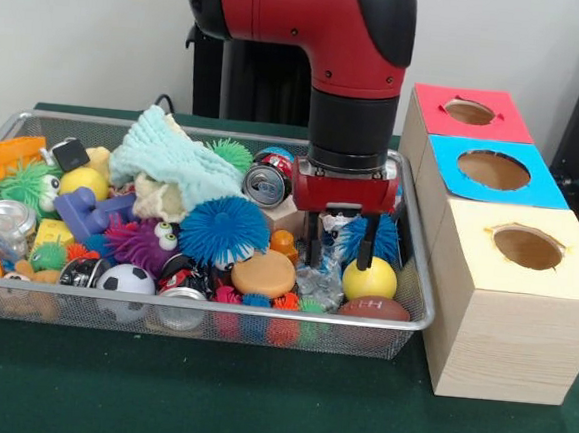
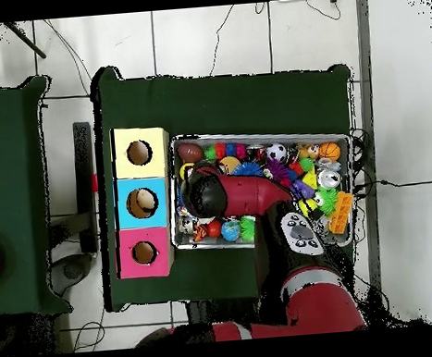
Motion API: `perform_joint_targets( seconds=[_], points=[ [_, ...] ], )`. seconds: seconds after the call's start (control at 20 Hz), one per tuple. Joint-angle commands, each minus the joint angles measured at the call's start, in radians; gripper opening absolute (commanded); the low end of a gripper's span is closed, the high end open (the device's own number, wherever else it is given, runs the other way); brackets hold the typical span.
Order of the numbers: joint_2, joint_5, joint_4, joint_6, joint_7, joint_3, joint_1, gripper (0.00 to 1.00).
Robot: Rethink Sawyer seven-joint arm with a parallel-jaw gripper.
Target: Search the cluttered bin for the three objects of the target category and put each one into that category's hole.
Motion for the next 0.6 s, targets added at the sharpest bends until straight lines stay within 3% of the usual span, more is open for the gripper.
perform_joint_targets(
  seconds=[0.05,0.25,0.6],
  points=[
    [0.113,0.002,-0.103,-0.041,0.126,0.030,-0.009,1.00],
    [0.155,-0.011,-0.134,-0.056,0.122,0.009,-0.004,1.00],
    [0.143,-0.012,-0.106,-0.062,0.142,-0.007,0.004,1.00]
  ],
)
